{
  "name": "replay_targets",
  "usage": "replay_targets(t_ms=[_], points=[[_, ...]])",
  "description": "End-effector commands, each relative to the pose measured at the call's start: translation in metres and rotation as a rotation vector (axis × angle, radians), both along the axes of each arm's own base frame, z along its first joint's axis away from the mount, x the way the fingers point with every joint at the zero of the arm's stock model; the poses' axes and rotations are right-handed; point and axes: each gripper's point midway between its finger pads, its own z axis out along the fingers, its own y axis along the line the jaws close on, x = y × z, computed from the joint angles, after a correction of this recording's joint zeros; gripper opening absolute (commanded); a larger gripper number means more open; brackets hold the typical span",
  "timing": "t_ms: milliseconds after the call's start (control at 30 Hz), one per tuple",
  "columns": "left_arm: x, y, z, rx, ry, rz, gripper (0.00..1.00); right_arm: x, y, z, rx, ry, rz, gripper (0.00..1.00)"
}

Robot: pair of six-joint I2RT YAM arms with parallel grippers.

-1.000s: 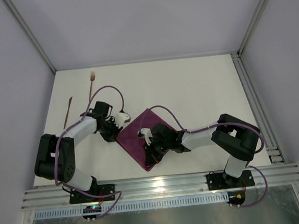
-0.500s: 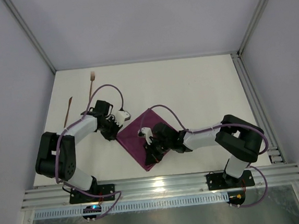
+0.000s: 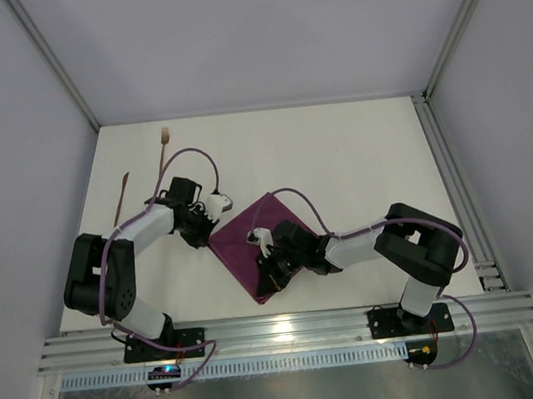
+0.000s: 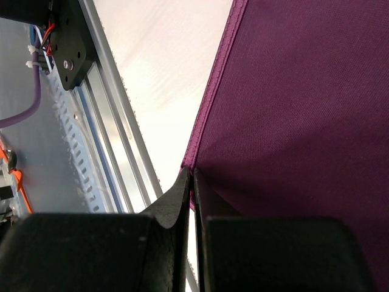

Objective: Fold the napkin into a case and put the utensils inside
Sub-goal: Fold the square-folded napkin at the center of the board.

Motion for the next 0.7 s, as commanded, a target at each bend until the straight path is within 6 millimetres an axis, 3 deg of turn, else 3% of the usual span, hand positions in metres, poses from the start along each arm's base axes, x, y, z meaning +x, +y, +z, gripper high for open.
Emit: replay_targets(t_ms=[0, 33, 200, 300, 400, 500, 533, 667], points=[[0.015, 0.0, 0.0, 0.011, -0.038, 0.023, 0.08, 0.0, 0.008, 0.005, 0.042, -0.002, 0.002, 0.04], [0.015, 0.0, 0.004, 0.01, -0.038, 0.023, 0.16, 0.0, 0.009, 0.004, 0.041, -0.005, 0.004, 0.04], [0.013, 0.002, 0.023, 0.003, -0.066, 0.022, 0.28, 0.0, 0.009, -0.002, 0.025, 0.009, 0.01, 0.05], [0.009, 0.005, 0.038, 0.007, -0.081, 0.009, 0.33, 0.003, 0.008, 0.0, 0.013, -0.012, 0.014, 0.17], [0.003, 0.009, 0.046, 0.022, -0.082, -0.003, 0.38, 0.004, 0.005, 0.009, -0.007, -0.033, 0.019, 0.35], [-0.001, 0.011, 0.053, 0.029, -0.081, -0.009, 0.39, 0.009, 0.005, 0.026, -0.005, -0.074, 0.024, 0.43], [-0.001, 0.011, 0.055, 0.027, -0.081, -0.011, 0.39, 0.012, 0.009, 0.041, 0.021, -0.105, 0.029, 0.45], [-0.01, 0.009, 0.072, 0.011, -0.064, -0.018, 0.39, 0.017, 0.009, 0.073, 0.04, -0.157, 0.019, 0.48]])
